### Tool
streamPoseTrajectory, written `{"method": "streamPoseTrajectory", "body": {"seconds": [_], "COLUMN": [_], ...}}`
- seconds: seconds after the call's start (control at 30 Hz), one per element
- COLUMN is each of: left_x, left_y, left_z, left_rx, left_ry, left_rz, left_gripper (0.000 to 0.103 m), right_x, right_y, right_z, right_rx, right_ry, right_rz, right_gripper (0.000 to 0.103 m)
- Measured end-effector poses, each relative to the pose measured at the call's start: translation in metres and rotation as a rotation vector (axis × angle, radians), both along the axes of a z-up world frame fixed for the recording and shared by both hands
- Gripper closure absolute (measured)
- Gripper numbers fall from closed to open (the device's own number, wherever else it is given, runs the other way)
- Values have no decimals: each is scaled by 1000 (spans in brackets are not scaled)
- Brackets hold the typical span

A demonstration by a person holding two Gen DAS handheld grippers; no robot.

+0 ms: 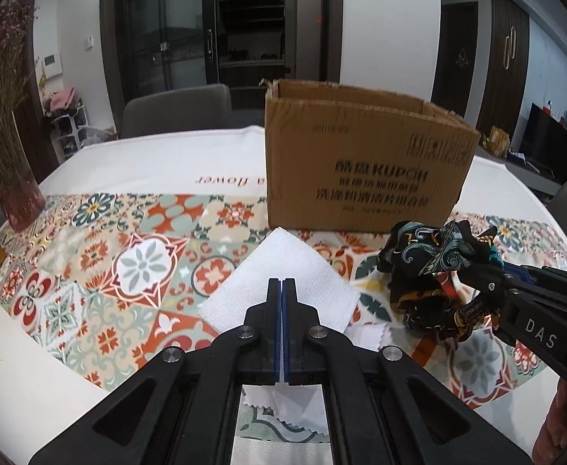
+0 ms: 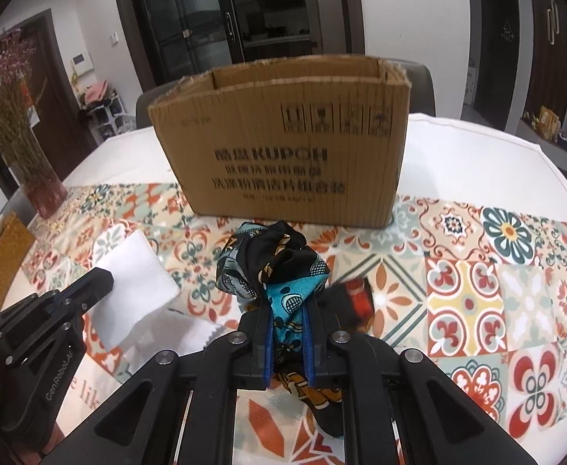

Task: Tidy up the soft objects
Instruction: 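Lift the white cloth with the left tool while the right tool lifts the scarf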

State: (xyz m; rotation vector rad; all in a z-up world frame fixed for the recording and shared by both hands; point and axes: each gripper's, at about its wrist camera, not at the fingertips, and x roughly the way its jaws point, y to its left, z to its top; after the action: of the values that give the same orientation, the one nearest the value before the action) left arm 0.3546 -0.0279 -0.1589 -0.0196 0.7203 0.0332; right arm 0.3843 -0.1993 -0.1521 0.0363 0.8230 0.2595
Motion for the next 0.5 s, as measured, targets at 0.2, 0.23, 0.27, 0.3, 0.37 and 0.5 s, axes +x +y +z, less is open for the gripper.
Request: {"method": "streamPoseTrajectory", "body": {"seconds": [0.2,0.23,0.27,0.3,0.37,0.5], "left_x": [-4,-5,-5,-6,-7,-10], "left_y": [1,1,1,1,1,2], "left_z": [19,22,24,27,33,48], "left_rx": [-6,-7,-8,-9,-10,-12], "left_ry": [-45,-50,-56,-62,-76,-109], "left_rz": [-15,-18,-20,-23,-28,-38], "left_gripper": [101,101,101,101,101,101], "right_x": [-4,-5,-6,-6,-9,-13], "right_y": [-2,-2,-2,-3,-2,-2], "right_z": [18,21,24,28,35,50], "right_rx": [11,12,14,15,17,20], "right_ry": [-31,-36,-41,-48,-61,-93], "right_rz": [-13,-15,-17,-19,-23,-31], "right_gripper": [90,90,90,90,90,90]}}
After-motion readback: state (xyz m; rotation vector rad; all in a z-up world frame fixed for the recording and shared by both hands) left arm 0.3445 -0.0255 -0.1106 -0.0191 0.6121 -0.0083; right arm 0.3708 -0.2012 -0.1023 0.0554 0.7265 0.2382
